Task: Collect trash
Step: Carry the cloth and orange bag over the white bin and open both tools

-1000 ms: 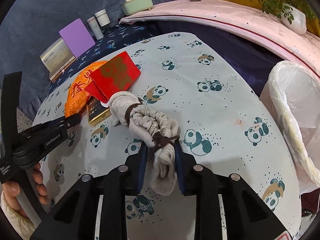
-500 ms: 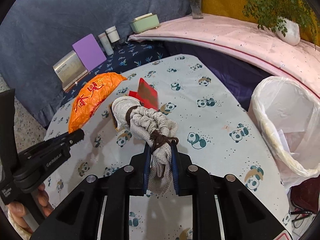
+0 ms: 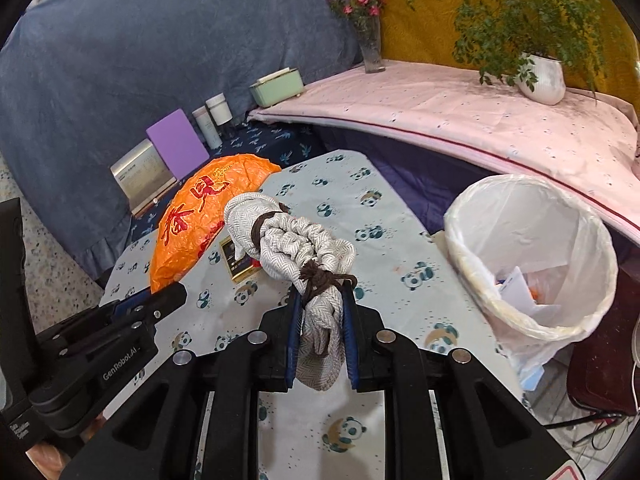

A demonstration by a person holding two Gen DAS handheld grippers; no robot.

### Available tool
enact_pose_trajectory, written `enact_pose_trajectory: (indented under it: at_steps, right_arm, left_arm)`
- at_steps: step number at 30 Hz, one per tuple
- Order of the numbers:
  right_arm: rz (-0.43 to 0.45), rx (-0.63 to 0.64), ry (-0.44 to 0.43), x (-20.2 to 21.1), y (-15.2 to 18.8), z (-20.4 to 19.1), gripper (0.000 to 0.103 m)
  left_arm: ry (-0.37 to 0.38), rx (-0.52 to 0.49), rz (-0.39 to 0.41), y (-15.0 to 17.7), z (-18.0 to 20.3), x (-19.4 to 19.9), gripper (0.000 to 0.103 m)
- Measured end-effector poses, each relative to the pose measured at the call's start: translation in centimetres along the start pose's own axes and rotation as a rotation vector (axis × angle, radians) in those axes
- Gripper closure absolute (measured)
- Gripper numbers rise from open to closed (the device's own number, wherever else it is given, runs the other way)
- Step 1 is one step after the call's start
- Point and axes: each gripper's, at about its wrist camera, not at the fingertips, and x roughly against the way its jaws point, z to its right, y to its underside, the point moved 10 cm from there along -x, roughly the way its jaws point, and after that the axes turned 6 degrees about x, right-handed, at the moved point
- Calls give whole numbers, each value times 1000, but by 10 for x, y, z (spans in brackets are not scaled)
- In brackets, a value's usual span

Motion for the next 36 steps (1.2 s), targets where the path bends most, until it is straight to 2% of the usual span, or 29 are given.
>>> enact_pose_trajectory:
  at_steps: [12, 19, 36]
  right_arm:
    - [53, -71, 61, 30, -6, 52, 85]
    - [69, -129, 110, 45, -1, 96, 85]
    - [72, -278, 210, 60, 20, 195, 85]
  left_arm:
    - [68, -86, 14, -3, 67, 7, 82]
    - [106, -120, -1, -1, 104, 0, 82]
    - [188, -232, -86, 17, 202, -41, 82]
